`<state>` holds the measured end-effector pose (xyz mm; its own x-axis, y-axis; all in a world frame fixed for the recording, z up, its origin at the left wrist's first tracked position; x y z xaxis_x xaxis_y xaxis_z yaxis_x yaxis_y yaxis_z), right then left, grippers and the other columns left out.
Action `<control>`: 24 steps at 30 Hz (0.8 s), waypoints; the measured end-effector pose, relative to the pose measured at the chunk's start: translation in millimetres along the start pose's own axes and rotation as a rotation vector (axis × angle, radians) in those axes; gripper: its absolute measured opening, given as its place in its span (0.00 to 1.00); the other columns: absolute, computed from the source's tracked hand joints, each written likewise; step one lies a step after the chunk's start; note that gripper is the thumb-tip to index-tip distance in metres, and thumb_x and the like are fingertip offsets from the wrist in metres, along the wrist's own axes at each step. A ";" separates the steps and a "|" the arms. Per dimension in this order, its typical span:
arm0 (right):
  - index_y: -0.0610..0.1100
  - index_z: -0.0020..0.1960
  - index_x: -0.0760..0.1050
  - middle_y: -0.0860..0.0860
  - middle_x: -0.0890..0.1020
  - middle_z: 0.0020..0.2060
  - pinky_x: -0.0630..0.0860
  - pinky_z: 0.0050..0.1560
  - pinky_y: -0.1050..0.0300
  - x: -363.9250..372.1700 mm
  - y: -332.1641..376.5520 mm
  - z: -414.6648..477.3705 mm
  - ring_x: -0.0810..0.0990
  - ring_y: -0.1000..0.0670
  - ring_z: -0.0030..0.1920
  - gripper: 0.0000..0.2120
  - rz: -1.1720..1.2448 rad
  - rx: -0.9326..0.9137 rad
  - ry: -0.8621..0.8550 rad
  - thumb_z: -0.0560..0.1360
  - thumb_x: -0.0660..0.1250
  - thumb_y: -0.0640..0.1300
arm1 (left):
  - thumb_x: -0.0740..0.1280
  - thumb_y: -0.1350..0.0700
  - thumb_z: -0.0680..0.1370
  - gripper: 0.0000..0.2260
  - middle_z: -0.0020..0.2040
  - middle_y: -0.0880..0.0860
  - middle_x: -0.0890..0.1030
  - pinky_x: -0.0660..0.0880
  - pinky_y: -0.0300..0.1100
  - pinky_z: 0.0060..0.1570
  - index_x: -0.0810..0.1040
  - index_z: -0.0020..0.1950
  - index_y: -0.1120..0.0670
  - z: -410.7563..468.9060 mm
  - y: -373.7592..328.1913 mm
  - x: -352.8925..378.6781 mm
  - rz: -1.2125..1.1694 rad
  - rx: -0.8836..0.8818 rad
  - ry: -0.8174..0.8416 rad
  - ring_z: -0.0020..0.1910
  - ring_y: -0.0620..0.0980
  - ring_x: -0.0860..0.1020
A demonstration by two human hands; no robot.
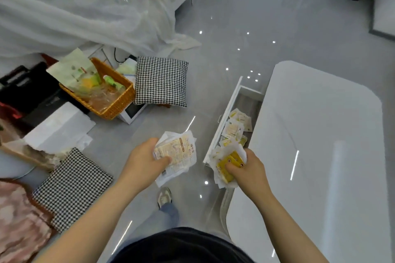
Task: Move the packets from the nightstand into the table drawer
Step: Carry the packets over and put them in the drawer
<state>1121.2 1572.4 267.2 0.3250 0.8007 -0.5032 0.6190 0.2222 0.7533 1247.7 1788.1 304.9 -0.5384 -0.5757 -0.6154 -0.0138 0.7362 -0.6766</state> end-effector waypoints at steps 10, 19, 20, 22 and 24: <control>0.56 0.46 0.69 0.58 0.77 0.40 0.70 0.36 0.67 35.0 60.9 56.1 0.77 0.57 0.41 0.13 0.118 0.109 -0.178 0.72 0.70 0.41 | 0.70 0.58 0.74 0.09 0.46 0.46 0.78 0.68 0.33 0.33 0.74 0.52 0.51 131.0 -21.0 -57.1 0.142 0.129 0.147 0.44 0.45 0.76; 0.49 0.50 0.70 0.55 0.76 0.40 0.70 0.35 0.67 8.0 66.7 146.6 0.77 0.56 0.40 0.10 0.228 0.261 -0.354 0.73 0.69 0.42 | 0.69 0.60 0.74 0.10 0.42 0.39 0.75 0.70 0.32 0.34 0.74 0.51 0.49 254.5 -87.2 -35.8 0.199 0.252 0.325 0.42 0.37 0.75; 0.48 0.50 0.70 0.55 0.76 0.40 0.69 0.35 0.67 2.4 67.7 157.1 0.76 0.56 0.40 0.10 0.232 0.273 -0.362 0.73 0.69 0.42 | 0.69 0.60 0.74 0.09 0.42 0.39 0.75 0.68 0.31 0.33 0.74 0.51 0.49 267.6 -97.7 -32.9 0.215 0.264 0.342 0.41 0.36 0.74; 0.48 0.52 0.70 0.54 0.76 0.40 0.69 0.34 0.67 -9.0 69.8 176.4 0.76 0.57 0.40 0.11 0.246 0.300 -0.383 0.73 0.69 0.42 | 0.69 0.59 0.74 0.09 0.42 0.41 0.76 0.68 0.31 0.32 0.74 0.50 0.49 291.9 -118.6 -26.4 0.261 0.287 0.380 0.40 0.36 0.74; 0.47 0.53 0.69 0.54 0.76 0.41 0.69 0.34 0.67 -20.4 71.6 194.7 0.76 0.57 0.40 0.12 0.265 0.329 -0.395 0.73 0.69 0.42 | 0.69 0.59 0.74 0.09 0.43 0.42 0.77 0.69 0.31 0.33 0.74 0.51 0.49 316.2 -137.0 -17.9 0.289 0.307 0.408 0.41 0.39 0.76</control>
<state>1298.1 1463.7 249.0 0.7025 0.5227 -0.4829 0.6493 -0.1929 0.7357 1525.6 1585.0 280.8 -0.7656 -0.1382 -0.6283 0.3939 0.6714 -0.6277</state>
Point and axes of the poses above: each hand's wrist, its own z-axis towards the middle knuckle, its own x-axis out of the palm, y = z × x, the point moved 1 cm from there along z, towards the middle knuckle
